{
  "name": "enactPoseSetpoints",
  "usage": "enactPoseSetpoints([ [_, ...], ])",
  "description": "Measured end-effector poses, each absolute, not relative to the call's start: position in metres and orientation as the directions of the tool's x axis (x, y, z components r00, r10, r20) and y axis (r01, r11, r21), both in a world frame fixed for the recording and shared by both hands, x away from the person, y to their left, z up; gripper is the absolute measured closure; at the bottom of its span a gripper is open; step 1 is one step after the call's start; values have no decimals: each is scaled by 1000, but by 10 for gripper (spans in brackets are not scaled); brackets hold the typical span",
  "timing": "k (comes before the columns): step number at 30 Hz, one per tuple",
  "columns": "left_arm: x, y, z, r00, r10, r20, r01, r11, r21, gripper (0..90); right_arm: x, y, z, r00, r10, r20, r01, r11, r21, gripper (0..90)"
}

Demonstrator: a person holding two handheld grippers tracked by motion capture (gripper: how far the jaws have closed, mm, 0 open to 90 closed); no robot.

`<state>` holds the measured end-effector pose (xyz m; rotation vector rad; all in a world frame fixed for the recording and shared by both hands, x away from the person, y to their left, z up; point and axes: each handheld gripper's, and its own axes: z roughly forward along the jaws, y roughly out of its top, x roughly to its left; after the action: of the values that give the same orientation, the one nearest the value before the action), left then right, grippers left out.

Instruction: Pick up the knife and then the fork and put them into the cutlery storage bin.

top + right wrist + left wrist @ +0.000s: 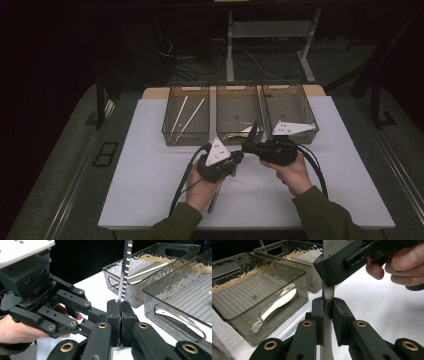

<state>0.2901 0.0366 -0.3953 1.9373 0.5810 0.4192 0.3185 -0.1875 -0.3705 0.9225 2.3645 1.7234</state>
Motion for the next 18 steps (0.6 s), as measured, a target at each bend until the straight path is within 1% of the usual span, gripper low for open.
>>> enactPoseSetpoints([
  [7, 290, 38, -397, 837, 547, 20, 209, -352, 912, 770, 317, -191, -369, -818, 513, 260, 412, 208, 887, 880],
  [10, 290, 41, -398, 843, 538, 31, 200, -365, 909, 724, 318, -196, -369, -810, 532, 248, 413, 215, 885, 880],
  [15, 290, 52, -399, 865, 502, 14, 203, -374, 905, 640, 320, -208, -366, -796, 560, 229, 408, 217, 887, 880],
  [18, 289, 64, -401, 880, 475, -11, 211, -370, 905, 574, 320, -217, -365, -786, 576, 226, 410, 211, 887, 880],
])
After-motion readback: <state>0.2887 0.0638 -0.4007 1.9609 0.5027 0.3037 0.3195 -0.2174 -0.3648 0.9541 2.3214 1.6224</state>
